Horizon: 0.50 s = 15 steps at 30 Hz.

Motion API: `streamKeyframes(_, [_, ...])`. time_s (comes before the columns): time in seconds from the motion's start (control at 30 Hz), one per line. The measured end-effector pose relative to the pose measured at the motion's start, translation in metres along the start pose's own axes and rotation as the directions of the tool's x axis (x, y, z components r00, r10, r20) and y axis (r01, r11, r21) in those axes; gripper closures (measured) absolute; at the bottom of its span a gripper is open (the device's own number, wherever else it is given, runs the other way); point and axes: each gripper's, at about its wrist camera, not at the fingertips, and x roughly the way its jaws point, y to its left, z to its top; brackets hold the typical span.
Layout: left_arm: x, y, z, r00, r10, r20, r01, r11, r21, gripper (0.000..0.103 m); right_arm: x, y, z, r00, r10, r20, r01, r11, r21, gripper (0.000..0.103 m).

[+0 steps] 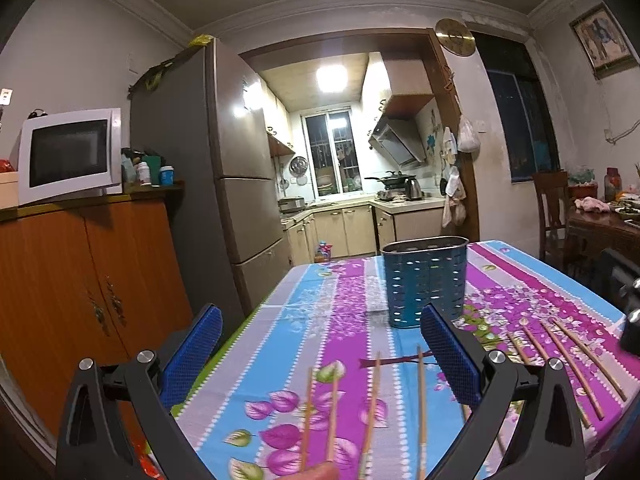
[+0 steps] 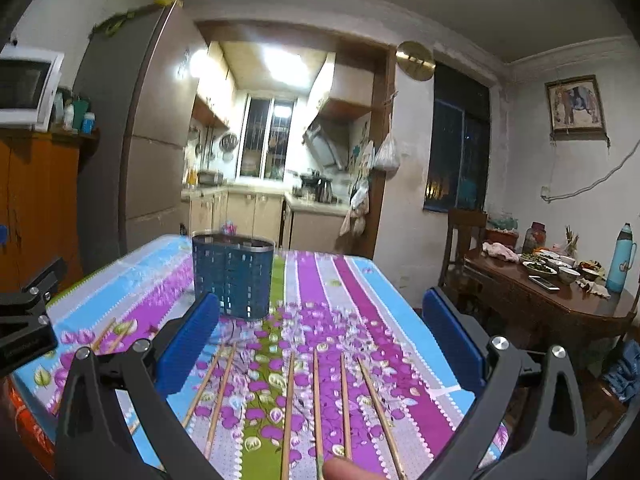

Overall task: Organize utensils
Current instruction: 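Lower the left tool toward one chopstick while the right tool lowers toward another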

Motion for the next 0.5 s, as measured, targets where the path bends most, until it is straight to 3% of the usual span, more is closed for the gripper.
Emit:
streamKeyframes(0.17, [0.0,0.047,0.002,0.999,0.021,-0.025,-0.023,0.996,-0.081,0.003,-0.015,-0.019,0.002,0.989,-0.063,0.135,0.061,0.998,0.021,0.005])
streamKeyframes(0.3, [-0.001,0.092,-0.003,0.993,0.105,-0.051,-0.11,0.989,-0.102,0.003,-0.006,-0.045,-0.001,0.997,-0.023,0.067,0.016,0.995,0.096,0.005])
streamKeyframes(0.4, [-0.006,0.115,-0.011,0.994,0.089,-0.069,-0.096,0.989,-0.113,0.003,0.001,-0.059,-0.009,1.0,0.021,0.0,-0.021,0.994,0.107,0.005])
streamKeyframes(0.5, [-0.012,0.129,-0.021,0.995,0.013,-0.1,-0.024,0.993,-0.112,0.004,-0.001,-0.065,-0.019,0.999,0.05,-0.019,-0.048,0.995,0.085,0.005])
